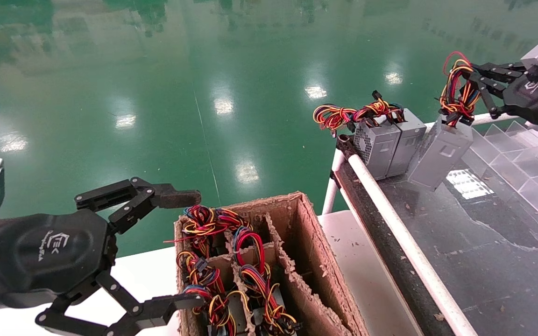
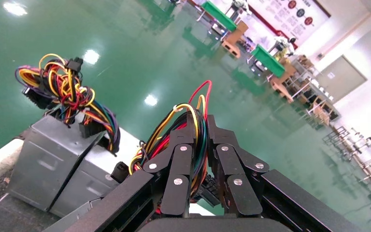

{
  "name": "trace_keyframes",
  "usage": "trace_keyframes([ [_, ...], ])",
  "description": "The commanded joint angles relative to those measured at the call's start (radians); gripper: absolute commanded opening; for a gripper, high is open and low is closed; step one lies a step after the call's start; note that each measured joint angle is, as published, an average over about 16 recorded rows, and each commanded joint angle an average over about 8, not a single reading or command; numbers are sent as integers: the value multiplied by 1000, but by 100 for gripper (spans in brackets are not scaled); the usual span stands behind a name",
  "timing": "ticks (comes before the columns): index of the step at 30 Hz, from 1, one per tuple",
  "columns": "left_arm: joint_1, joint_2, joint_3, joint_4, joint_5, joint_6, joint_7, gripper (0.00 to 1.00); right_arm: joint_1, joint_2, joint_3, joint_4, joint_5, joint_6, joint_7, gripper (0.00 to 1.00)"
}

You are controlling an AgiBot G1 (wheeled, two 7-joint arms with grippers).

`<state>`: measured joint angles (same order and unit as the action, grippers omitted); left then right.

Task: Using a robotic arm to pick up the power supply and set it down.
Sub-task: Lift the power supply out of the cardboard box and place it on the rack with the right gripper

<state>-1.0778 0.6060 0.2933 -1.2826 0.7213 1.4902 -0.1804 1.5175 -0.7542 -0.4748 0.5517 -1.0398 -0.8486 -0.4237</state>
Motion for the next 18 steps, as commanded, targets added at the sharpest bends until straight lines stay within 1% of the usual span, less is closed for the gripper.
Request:
trace_keyframes([
  [1, 0, 0, 0, 0, 0, 0, 0, 100, 13, -14, -1, -35, -2, -5, -16, 0],
  [11, 0, 0, 1, 0, 0, 0, 0, 100, 55, -36, 6, -152, 3, -44, -80, 0],
  [18, 0, 0, 1, 0, -1, 0, 1, 100, 77, -52, 10, -232, 11, -70, -103, 0],
])
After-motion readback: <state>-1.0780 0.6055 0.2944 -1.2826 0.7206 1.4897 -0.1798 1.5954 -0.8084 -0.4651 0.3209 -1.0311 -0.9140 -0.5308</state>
